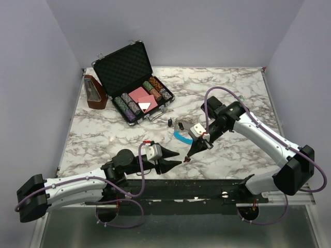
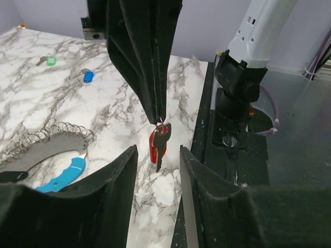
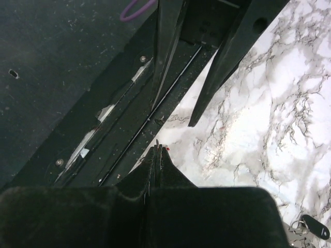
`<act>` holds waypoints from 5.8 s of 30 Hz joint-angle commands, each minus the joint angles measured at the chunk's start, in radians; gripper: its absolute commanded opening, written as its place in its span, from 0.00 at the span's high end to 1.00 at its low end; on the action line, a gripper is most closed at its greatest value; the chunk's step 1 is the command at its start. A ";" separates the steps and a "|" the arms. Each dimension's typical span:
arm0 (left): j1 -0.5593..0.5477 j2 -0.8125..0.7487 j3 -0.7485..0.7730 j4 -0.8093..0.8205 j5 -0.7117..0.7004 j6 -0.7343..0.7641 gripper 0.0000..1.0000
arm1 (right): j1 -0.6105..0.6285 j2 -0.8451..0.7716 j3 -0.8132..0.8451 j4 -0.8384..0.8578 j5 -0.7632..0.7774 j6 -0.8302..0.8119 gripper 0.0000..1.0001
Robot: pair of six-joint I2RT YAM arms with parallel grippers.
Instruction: Put the keys on the keyring
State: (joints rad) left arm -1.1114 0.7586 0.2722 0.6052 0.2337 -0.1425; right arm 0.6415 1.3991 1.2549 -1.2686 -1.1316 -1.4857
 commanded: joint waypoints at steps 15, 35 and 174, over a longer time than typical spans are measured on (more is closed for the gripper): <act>-0.085 0.091 0.027 0.065 -0.183 0.029 0.60 | -0.002 0.003 -0.028 0.095 -0.042 0.159 0.99; -0.085 0.169 0.091 0.045 -0.171 0.024 0.76 | -0.002 0.003 -0.043 0.149 -0.007 0.243 0.99; -0.073 -0.621 0.029 -0.614 -0.576 -0.023 0.13 | -0.358 0.309 0.215 0.115 0.606 0.674 0.62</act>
State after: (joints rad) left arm -1.1858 0.1413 0.3279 -0.0551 -0.3099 -0.0898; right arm 0.2867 1.8122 1.4410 -1.2224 -0.1909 -0.9073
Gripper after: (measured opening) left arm 0.813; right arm 0.364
